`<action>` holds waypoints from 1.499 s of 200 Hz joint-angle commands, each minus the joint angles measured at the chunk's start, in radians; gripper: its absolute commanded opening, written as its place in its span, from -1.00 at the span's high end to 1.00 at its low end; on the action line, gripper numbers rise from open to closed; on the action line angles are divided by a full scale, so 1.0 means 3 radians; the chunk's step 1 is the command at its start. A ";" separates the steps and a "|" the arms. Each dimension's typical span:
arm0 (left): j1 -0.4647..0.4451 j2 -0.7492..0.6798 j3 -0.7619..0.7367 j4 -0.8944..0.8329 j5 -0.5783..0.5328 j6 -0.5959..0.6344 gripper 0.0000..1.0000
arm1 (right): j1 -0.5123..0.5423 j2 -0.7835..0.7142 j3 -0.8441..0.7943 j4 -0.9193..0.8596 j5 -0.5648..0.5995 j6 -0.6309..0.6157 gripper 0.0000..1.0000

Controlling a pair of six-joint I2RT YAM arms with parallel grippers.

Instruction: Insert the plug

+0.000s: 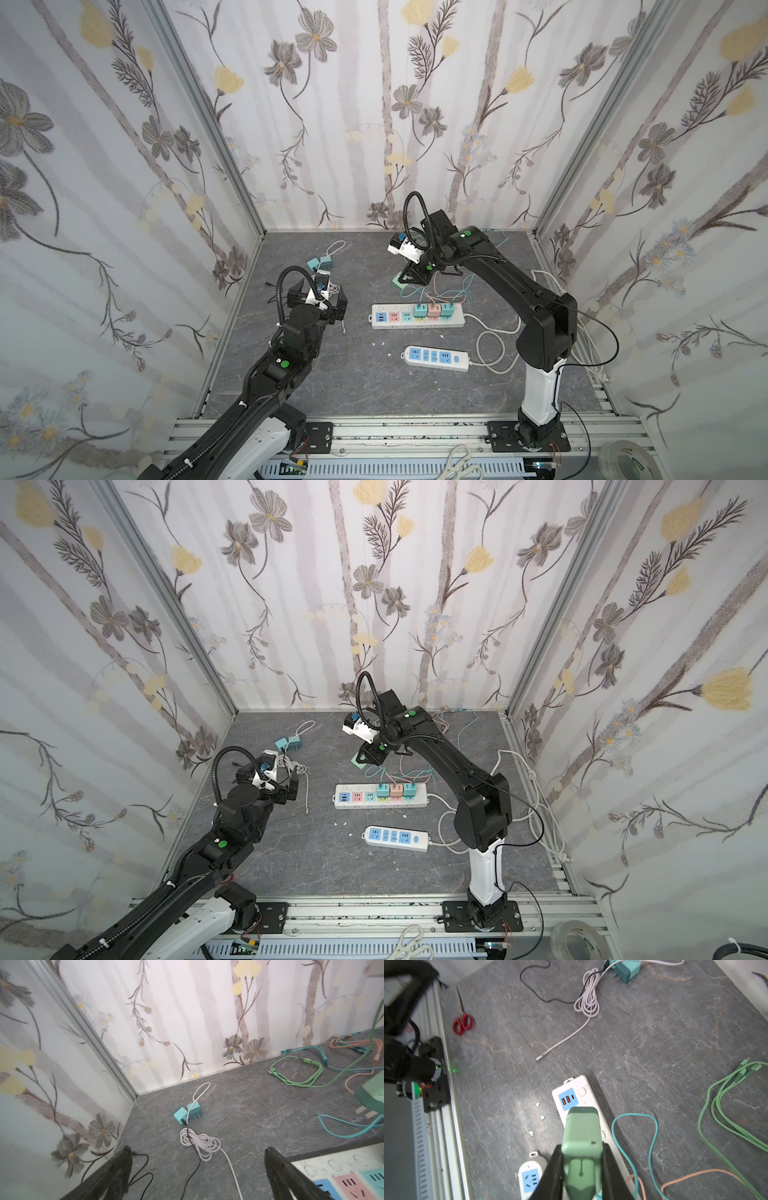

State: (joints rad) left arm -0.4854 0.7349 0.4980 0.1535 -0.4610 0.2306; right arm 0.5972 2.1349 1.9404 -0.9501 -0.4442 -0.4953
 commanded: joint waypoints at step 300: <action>0.0308 -0.0016 -0.0027 -0.0332 -0.0290 -0.0876 -1.00 | 0.0464 0.0834 0.0454 -0.0977 0.1133 -0.1653 1.00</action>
State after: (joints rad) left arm -0.3954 0.7292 0.4911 0.0475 -0.5503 -0.0162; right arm 0.7387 2.3939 2.0735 -1.2118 -0.0635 -0.9886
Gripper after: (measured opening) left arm 0.997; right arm 0.233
